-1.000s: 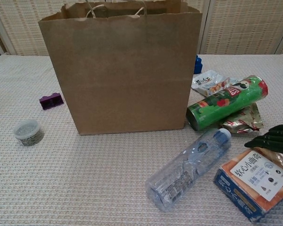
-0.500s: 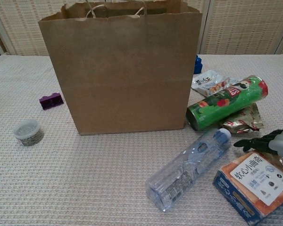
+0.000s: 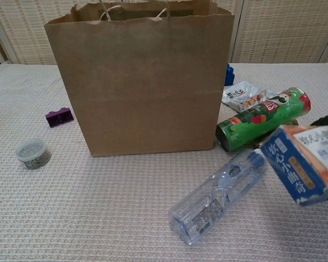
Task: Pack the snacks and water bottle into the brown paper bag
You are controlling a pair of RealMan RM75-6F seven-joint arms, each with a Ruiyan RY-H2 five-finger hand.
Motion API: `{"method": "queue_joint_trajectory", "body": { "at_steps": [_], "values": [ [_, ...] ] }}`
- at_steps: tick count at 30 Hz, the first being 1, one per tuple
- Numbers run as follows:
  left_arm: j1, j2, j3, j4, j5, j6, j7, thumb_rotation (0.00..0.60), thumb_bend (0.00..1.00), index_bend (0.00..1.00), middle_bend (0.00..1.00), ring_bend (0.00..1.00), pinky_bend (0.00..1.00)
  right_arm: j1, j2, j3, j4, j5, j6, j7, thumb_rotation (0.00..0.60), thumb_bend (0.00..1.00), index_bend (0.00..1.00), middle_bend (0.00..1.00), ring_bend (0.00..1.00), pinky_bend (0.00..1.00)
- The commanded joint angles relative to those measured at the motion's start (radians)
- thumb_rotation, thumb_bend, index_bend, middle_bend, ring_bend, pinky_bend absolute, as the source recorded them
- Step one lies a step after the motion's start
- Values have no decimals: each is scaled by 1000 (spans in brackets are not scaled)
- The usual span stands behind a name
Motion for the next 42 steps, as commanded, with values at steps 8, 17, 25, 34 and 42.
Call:
{"method": "queue_joint_trajectory", "body": {
  "at_steps": [8, 17, 25, 34, 42],
  "values": [
    [1, -3, -3, -1, -3, 4, 3, 600, 364, 0, 0, 0, 44, -76, 100, 245, -136, 67, 380, 40, 600, 295, 470, 522, 621, 663],
    [2, -1, -8, 2, -11, 3, -12, 600, 364, 0, 0, 0, 44, 97, -14, 495, -323, 244, 360, -425, 600, 295, 476, 522, 621, 662],
    [0, 4, 1, -1, 4, -4, -37, 600, 364, 0, 0, 0, 44, 294, -252, 590, -299, 358, 331, -749, 600, 294, 486, 522, 621, 662],
    [2, 18, 4, -5, 15, -2, -75, 600, 365, 0, 0, 0, 44, 457, -497, 599, -136, 375, 329, -888, 600, 294, 476, 522, 621, 662],
    [4, 25, 14, -9, 34, -3, -99, 600, 364, 0, 0, 0, 44, 514, -603, 589, 24, 396, 320, -965, 600, 294, 472, 522, 613, 662]
  ]
}}
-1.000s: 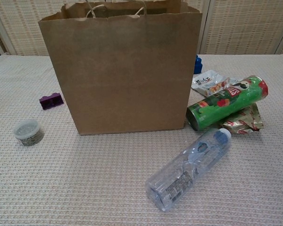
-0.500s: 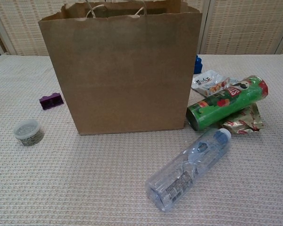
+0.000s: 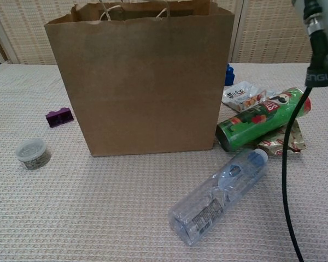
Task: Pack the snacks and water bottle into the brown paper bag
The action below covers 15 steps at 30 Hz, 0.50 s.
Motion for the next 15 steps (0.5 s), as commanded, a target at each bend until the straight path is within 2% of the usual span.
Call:
{"method": "queue_joint_trajectory", "body": {
  "at_steps": [1, 7, 10, 15],
  "values": [
    [-1, -1, 6, -3, 11, -2, 1, 600, 364, 0, 0, 0, 44, 27, -44, -3, 69, 30, -16, -39, 600, 294, 466, 522, 610, 662],
    [-3, -3, 6, -2, 11, -5, -1, 600, 365, 0, 0, 0, 44, 55, -105, -19, 154, 25, -26, -25, 600, 294, 441, 522, 596, 662],
    [-3, -4, 4, 4, 2, -9, -7, 600, 366, 0, 0, 0, 44, 75, -134, -5, 191, 36, -30, -34, 600, 291, 433, 522, 584, 660],
    [-7, -7, 6, 6, 4, -17, -6, 600, 366, 0, 0, 0, 44, 119, -178, 25, 239, 51, -41, -51, 600, 229, 400, 522, 549, 637]
  ]
}}
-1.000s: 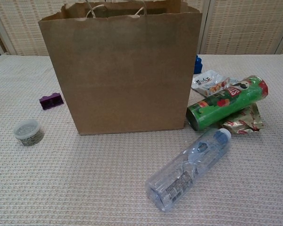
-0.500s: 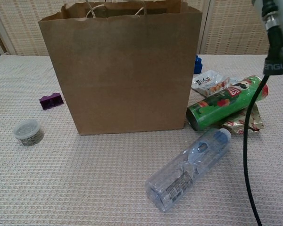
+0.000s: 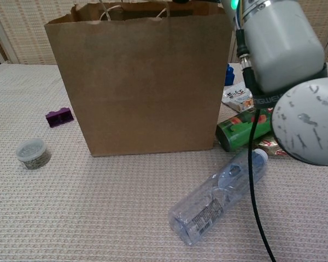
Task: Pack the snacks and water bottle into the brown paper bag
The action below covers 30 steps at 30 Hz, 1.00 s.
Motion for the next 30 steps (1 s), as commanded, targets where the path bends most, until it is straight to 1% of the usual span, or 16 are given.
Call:
{"method": "queue_joint_trajectory", "body": {
  "at_steps": [1, 5, 8, 9, 12, 13, 14, 16, 20, 24, 30],
  "values": [
    [-1, -2, 1, 1, 3, -1, 2, 600, 367, 0, 0, 0, 44, 28, -25, 15, 30, 2, -6, -11, 600, 218, 385, 522, 540, 629],
    [-2, -4, 1, 3, 1, -4, 2, 600, 366, 0, 0, 0, 44, 48, -46, 22, 51, 1, -6, -17, 600, 187, 341, 519, 519, 605],
    [-3, -3, -1, 5, -5, -6, -2, 600, 366, 0, 0, 0, 44, 70, -68, 20, 70, -5, -12, -24, 600, 154, 296, 488, 478, 562],
    [-2, -2, -3, 4, -6, -2, -9, 600, 366, 0, 0, 0, 44, 77, -81, 11, 79, -1, -20, -38, 600, 141, 270, 463, 446, 535],
    [1, 1, -4, 5, -2, 5, -19, 600, 367, 0, 0, 0, 44, 79, -102, 4, 85, 19, -26, -61, 600, 97, 115, 346, 294, 404],
    [1, 2, -4, 5, -2, 5, -21, 600, 367, 0, 0, 0, 44, 78, -105, 3, 83, 26, -26, -70, 600, 78, 48, 284, 221, 337],
    [2, 4, -3, 5, -2, 5, -23, 600, 367, 0, 0, 0, 44, 78, -108, 5, 80, 35, -25, -83, 600, 66, 12, 231, 165, 286],
    [3, 6, -4, 4, -3, 6, -26, 600, 366, 0, 0, 0, 44, 76, -109, 9, 70, 44, -23, -96, 600, 55, 0, 162, 102, 228],
    [4, 8, -5, 3, -2, 11, -31, 600, 365, 0, 0, 0, 44, 75, -97, 17, 50, 39, -15, -95, 600, 42, 0, 87, 45, 177],
    [3, 7, -6, 6, -5, 7, -30, 600, 365, 0, 0, 0, 43, 71, -81, 31, 23, 41, -6, -98, 600, 31, 0, 65, 25, 164],
    [3, 7, -5, 2, -3, 8, -22, 600, 365, 0, 0, 0, 44, 52, -55, 26, -4, 66, -11, -116, 600, 14, 0, 51, 24, 159]
  ]
}}
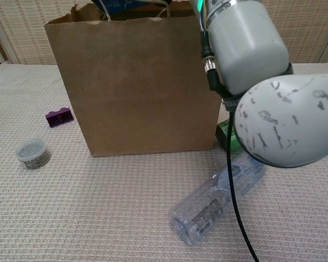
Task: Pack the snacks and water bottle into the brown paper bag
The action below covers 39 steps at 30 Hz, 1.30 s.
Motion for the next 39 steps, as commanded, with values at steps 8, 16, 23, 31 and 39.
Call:
{"method": "queue_joint_trajectory", "body": {
  "at_steps": [8, 16, 23, 31, 39],
  "values": [
    [0, -2, 0, -1, 0, 1, 6, 600, 366, 0, 0, 0, 44, -13, 14, -17, -23, 13, -9, 13, 600, 0, 0, 40, 22, 153],
    [1, 0, -1, 0, 0, 2, 1, 600, 366, 0, 0, 0, 44, 2, 2, 0, -47, -4, 5, 49, 600, 0, 0, 40, 22, 153],
    [0, 0, 0, -1, 1, 1, 2, 600, 364, 0, 0, 0, 44, 18, 15, 54, -88, -4, 30, 51, 600, 0, 0, 41, 22, 153],
    [2, -2, 0, -2, 2, 4, 6, 600, 366, 0, 0, 0, 44, 5, 46, 65, -151, 3, 47, 56, 600, 0, 0, 40, 22, 153],
    [5, 3, 1, -2, -1, 5, 2, 600, 366, 0, 0, 0, 43, -142, 229, 16, -376, 78, 30, 61, 600, 0, 0, 41, 22, 145]
  ]
}}
